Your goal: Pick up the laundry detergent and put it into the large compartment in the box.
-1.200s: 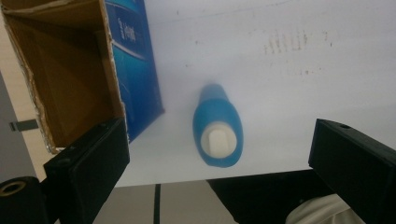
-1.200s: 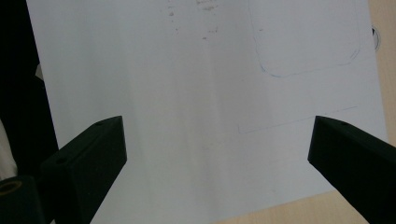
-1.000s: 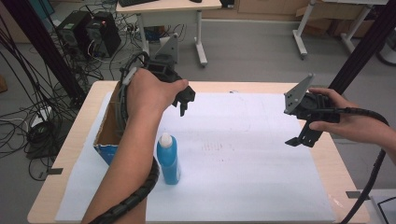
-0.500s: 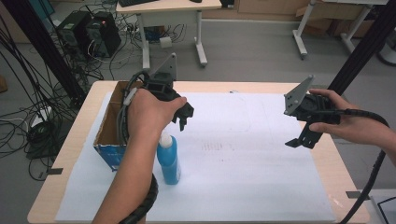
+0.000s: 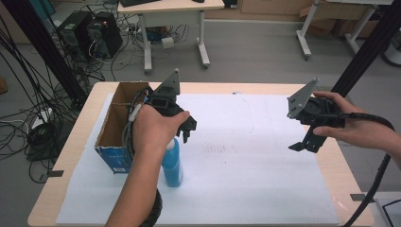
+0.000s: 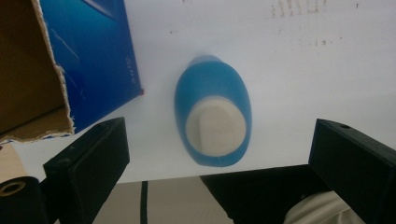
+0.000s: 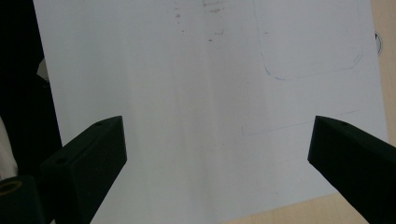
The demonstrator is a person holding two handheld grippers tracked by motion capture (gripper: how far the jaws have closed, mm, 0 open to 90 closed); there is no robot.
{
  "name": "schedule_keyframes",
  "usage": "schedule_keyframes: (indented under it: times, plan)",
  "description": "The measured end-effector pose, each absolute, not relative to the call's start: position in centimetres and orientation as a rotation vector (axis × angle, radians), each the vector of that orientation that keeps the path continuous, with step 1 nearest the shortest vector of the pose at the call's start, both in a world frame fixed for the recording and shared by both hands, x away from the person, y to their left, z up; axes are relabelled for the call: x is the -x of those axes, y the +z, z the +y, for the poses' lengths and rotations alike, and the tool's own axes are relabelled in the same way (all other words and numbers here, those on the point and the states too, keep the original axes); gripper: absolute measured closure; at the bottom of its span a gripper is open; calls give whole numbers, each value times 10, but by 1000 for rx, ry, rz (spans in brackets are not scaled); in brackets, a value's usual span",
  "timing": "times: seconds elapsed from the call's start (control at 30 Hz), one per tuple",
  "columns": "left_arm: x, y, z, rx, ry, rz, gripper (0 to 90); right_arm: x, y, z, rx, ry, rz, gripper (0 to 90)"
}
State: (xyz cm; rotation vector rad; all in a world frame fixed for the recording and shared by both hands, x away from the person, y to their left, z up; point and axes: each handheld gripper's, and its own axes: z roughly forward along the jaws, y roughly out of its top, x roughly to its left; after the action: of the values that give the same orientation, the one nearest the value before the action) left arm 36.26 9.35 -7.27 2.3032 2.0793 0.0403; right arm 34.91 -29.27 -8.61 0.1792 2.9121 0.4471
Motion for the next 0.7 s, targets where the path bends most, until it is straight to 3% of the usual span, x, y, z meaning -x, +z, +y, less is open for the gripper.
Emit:
schedule_keyframes:
  times: [0.7]
  plan:
    - [-364, -108, 100, -2274, -2, 2114, 57, -351, -92, -289, -181, 437, 2924, 47]
